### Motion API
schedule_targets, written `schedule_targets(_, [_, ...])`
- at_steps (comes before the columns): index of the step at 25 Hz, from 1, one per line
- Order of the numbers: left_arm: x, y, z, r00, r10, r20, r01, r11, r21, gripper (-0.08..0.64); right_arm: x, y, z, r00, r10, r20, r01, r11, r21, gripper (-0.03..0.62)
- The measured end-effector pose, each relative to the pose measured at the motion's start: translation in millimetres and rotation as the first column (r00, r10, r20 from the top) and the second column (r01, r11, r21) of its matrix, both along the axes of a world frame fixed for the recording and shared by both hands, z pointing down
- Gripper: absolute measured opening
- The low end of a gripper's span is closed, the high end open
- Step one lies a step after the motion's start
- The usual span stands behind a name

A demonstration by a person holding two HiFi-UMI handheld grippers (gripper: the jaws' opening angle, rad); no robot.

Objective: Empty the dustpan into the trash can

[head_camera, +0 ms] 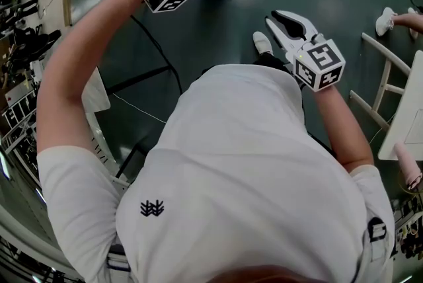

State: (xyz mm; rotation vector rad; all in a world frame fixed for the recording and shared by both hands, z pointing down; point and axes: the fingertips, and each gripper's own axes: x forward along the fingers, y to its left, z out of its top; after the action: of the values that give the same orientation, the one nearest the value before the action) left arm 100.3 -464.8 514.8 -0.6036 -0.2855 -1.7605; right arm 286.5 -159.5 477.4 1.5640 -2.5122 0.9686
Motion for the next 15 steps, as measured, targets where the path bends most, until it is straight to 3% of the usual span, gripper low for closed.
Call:
schedule_targets(12, [26,16,11,0.994,0.061,0.093,-0.060,0.998,-0.011,0.055,4,10,3,0.997,0.068,0.042,-0.069,0.998,0.009,0.080])
schedule_targets(15, [26,13,9,0.995,0.036,0.098,-0.035,0.999,-0.009,0.055,6,9,2,0.996,0.077,0.047,-0.078,0.997,0.012,0.080])
